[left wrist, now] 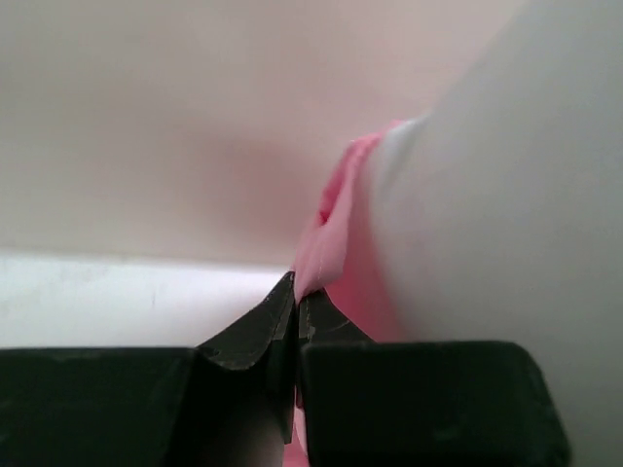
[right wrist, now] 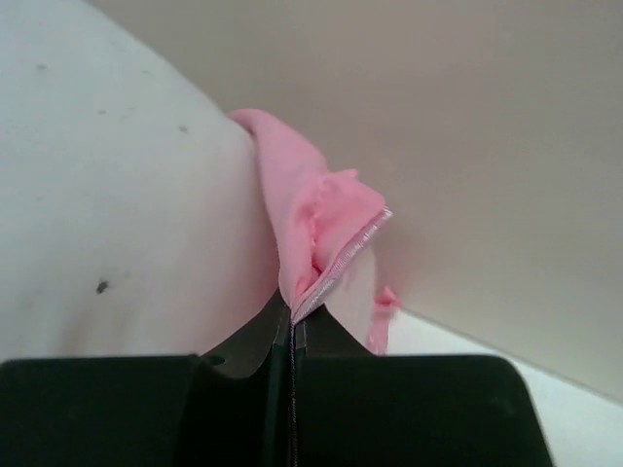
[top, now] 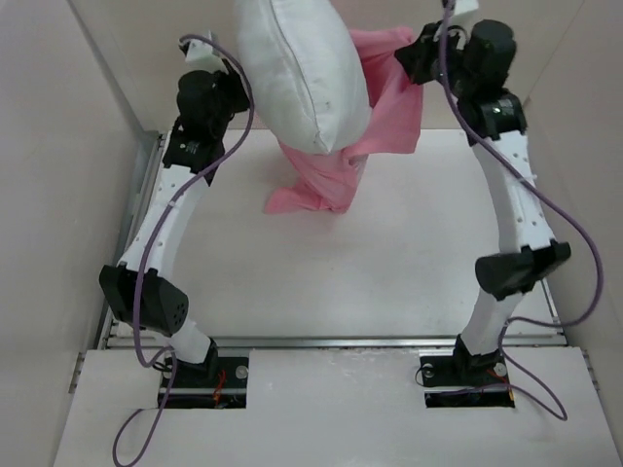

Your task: Put the pillow into the pillowcase

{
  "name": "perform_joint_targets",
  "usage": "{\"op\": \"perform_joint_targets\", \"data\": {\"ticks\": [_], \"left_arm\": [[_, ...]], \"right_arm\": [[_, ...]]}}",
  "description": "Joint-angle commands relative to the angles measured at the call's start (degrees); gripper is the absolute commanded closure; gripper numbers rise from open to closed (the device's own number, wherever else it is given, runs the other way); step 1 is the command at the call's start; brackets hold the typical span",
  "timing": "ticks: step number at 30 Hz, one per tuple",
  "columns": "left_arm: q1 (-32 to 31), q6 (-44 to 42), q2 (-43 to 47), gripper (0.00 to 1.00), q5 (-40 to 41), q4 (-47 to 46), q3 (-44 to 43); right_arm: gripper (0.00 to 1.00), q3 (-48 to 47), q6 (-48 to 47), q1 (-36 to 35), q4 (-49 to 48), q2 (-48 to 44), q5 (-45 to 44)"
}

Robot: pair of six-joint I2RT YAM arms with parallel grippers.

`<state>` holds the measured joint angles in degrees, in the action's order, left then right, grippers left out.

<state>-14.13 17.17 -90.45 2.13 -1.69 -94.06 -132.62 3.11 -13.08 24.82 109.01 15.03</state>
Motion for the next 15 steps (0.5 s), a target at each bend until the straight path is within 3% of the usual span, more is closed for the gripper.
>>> {"op": "perform_joint_targets", "data": {"ticks": [1, 5, 6, 9, 10, 11, 13, 15], "left_arm": [[0.86, -2.49, 0.83, 1.0, 0.86, -5.43, -14.54], [0.86, 0.93, -6.72, 1.0, -1.68, 3.06, -26.85], [0.86, 0.94, -7.62, 1.0, -8.22, 4.23, -28.01], [-3.69, -1.08, -4.4, 1.0, -22.38, 1.36, -21.28], [-5.63, -1.61, -2.29, 1.0, -22.43, 0.04, -18.29], [-7.38, -1.61, -0.27, 1.0, -20.43, -1.37, -12.52], [-11.61, -2.23, 3.88, 1.0, -11.74, -3.49, -9.31], [-10.66, -0.83, 1.19, 1.0, -9.52, -1.93, -11.74]], "right_arm": [[1.0, -6.51, 5.05, -0.01, -7.59, -11.86, 2.53], [1.0, -2.13, 11.96, -0.01, -11.44, -17.6, 14.93], [1.0, -2.12, 12.0, -1.58, -10.94, -17.08, 14.77], [1.0, -16.05, 12.88, -1.6, 0.78, -6.48, 4.34], [1.0, -24.79, 12.88, -1.6, 4.67, -2.96, -3.78], [1.0, -27.06, 12.88, -1.6, 8.71, 1.86, -5.69], [1.0, -23.25, 12.88, -2.21, 16.39, 1.82, -4.85], [1.0, -2.9, 12.88, -2.21, 14.13, -4.29, -0.28]]}}
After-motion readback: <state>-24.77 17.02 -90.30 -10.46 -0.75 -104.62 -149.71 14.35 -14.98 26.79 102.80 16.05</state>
